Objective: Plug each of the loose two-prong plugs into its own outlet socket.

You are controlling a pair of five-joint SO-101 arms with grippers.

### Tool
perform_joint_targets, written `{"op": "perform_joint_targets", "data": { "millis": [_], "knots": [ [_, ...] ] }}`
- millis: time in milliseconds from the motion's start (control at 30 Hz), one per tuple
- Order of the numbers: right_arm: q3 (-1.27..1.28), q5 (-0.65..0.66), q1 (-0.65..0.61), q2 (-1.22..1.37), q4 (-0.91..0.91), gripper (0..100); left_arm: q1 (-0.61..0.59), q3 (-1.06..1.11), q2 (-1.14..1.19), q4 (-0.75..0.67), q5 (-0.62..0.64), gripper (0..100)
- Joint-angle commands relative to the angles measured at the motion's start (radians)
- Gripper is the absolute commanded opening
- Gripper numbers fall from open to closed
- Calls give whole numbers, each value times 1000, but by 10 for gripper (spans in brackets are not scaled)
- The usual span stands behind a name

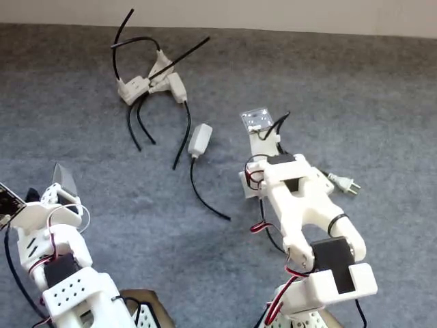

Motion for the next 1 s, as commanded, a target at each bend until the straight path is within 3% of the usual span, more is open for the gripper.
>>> {"op": "perform_joint_targets", "data": {
  "millis": [0, 267, 500, 833, 967],
  "knots": [
    [-25, -8, 8, 5, -8, 104, 12, -21, -12, -9, 6, 263],
    [-33, -8, 8, 4, 54, 111, 13, -21, -12, -9, 6, 263],
    [-25, -12, 12, 4, 54, 207, 13, -21, -12, -9, 6, 263],
    [-25, -8, 15, 2, 58, 204, 13, -21, -12, -9, 6, 263],
    [-31, -6, 15, 4, 96, 114, 13, -21, -12, -9, 6, 263]
  ]
}}
